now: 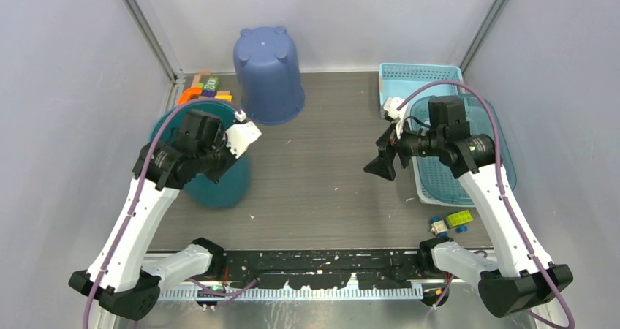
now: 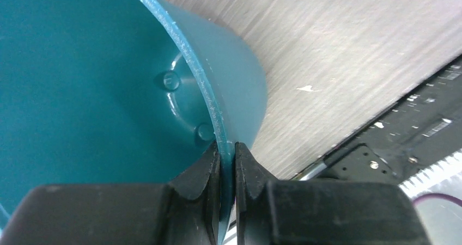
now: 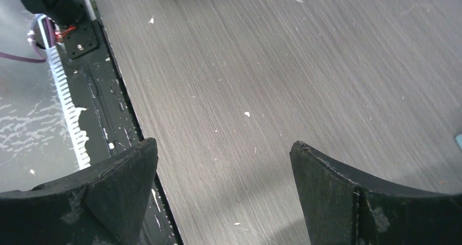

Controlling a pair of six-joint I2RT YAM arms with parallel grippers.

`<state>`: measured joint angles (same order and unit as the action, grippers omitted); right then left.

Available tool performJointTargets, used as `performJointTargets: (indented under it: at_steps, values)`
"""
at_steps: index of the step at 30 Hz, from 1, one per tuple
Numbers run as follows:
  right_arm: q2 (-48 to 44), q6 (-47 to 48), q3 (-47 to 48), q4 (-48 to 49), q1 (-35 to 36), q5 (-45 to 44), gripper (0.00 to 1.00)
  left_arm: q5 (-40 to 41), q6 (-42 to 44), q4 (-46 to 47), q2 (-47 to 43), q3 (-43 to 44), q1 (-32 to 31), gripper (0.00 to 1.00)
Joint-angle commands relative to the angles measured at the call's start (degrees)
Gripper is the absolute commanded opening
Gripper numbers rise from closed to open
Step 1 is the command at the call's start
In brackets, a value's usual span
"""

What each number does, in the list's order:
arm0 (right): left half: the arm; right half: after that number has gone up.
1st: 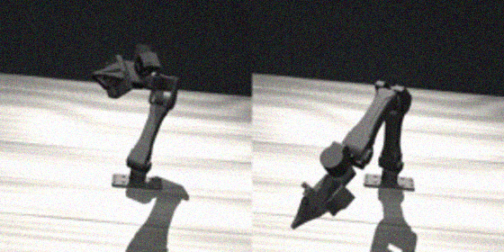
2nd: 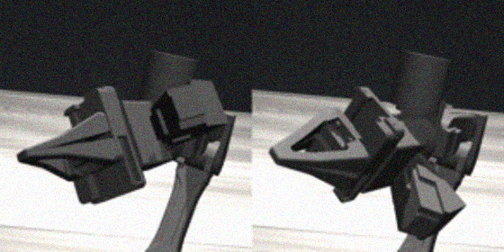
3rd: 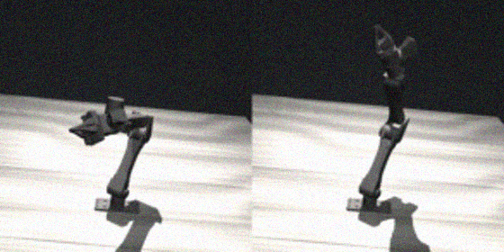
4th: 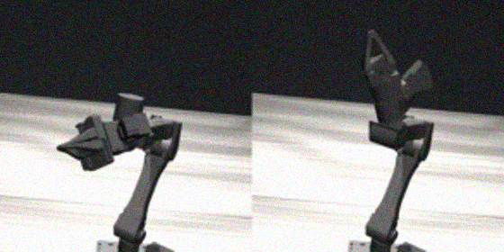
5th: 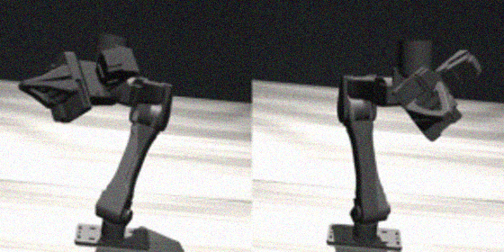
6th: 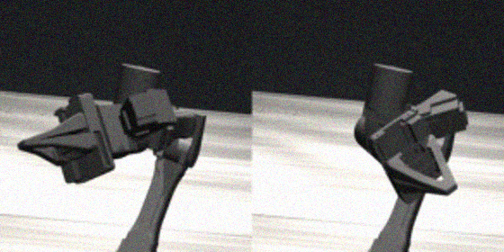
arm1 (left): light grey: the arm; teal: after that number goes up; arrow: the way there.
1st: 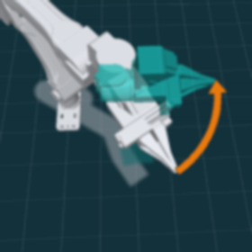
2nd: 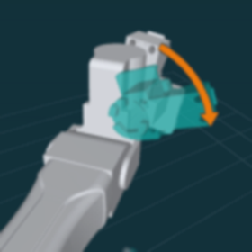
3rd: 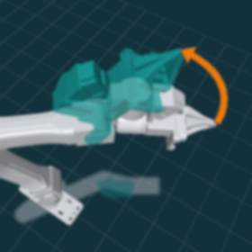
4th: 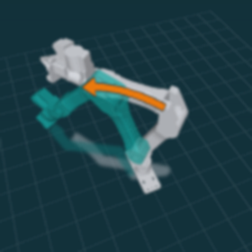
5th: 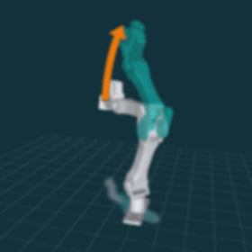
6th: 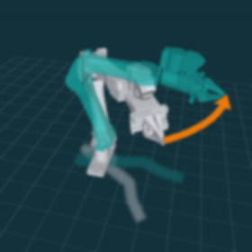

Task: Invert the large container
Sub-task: Move the container to the center of the board.

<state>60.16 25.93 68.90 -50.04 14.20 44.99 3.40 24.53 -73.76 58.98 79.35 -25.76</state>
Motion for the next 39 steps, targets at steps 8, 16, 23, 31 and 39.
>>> performJointTargets:
  at_steps: [8, 16, 23, 31, 39]
  values:
    - [1.78, 6.32, 11.11, -4.67, 0.71, 11.56, 0.95, -34.89, 9.8, -6.62, -3.98, 7.39, -1.21, 0.07]
    - [5.22, 7.88, 16.36, -6.81, 2.55, 15.77, 0.95, -45.8, 9.79, 1.21, 0.33, 5.98, -4.43, 0.06]
    - [6.61, 13.46, 17.84, -11.26, 6.9, 13.03, 0.95, -30.88, 7.22, 11.14, 6.24, 2.65, -19.78, 0.0]
    - [8.05, 14.84, 18.11, -10.71, 9.92, 7.33, 0.94, -25.41, 9.32, 11.35, 11.38, 8.86, -25.73, 0.32]
    - [10.5, 17.51, 19.69, -11.29, 16.02, -3.05, 0.94, -21.09, 8.4, 11.0, 8.1, 12.73, -25.25, 1.0]
